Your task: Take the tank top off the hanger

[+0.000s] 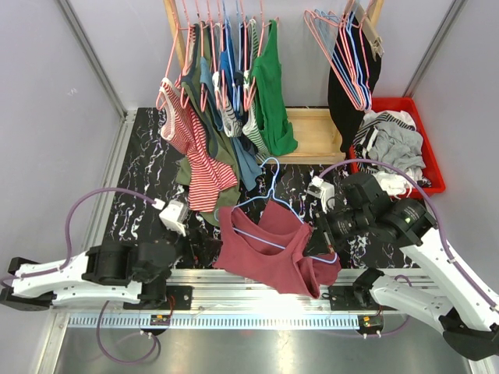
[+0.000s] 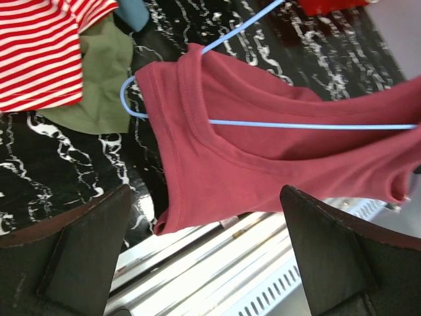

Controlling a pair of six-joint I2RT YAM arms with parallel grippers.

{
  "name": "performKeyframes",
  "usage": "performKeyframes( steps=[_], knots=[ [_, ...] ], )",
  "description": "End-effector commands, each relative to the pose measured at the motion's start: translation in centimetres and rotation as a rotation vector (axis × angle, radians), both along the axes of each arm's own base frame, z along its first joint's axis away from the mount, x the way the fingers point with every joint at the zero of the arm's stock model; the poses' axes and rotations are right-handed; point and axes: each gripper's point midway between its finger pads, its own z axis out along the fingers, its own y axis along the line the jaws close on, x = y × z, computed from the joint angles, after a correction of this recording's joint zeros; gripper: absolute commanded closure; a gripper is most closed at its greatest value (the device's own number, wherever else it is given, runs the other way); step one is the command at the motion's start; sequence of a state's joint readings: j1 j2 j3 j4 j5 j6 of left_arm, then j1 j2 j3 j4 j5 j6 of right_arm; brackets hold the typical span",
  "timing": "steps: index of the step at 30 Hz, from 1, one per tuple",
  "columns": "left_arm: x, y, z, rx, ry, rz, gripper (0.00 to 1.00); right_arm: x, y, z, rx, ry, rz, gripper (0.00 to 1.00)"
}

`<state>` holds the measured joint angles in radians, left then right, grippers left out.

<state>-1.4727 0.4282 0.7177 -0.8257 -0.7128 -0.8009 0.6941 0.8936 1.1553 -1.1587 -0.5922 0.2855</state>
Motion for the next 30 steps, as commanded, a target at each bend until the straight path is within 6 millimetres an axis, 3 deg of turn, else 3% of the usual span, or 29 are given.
performKeyframes(
  steps=[1,7,11,17,20,24,25,28,30],
  knots=[
    [1.5,-0.7,1.4,-0.006,-0.036,0.087,0.01,-0.4,0.6,1.9,0.062,-0.038,0.038,1.00],
    [2.6,-3.8,0.7,0.043,-0.026,0.064,0.02,-0.9,0.8,2.7,0.097,-0.037,0.066,1.00],
    [4.2,-4.6,0.6,0.081,-0.030,0.082,0.11,-0.9,0.6,2.4,0.089,-0.041,0.059,1.00],
    [6.2,-6.2,-0.5,0.180,-0.015,0.098,0.17,-1.3,0.5,2.3,0.098,-0.038,0.062,1.00],
    [7.0,-6.5,-0.8,0.204,-0.009,0.104,0.26,-1.4,0.4,2.2,0.100,-0.040,0.062,1.00],
    [7.5,-6.3,-1.5,0.222,0.007,0.110,0.51,-1.6,0.2,2.1,0.100,-0.043,0.061,1.00],
    [7.5,-6.1,-1.5,0.223,0.011,0.114,0.64,-1.6,0.2,2.0,0.100,-0.046,0.062,1.00],
    [7.6,-5.0,-1.3,0.233,0.008,0.137,0.80,-1.7,-0.1,1.8,0.090,-0.053,0.053,1.00],
    [7.6,-4.0,-1.1,0.239,0.004,0.154,0.81,-1.8,-0.3,1.8,0.089,-0.055,0.052,1.00]
  ],
)
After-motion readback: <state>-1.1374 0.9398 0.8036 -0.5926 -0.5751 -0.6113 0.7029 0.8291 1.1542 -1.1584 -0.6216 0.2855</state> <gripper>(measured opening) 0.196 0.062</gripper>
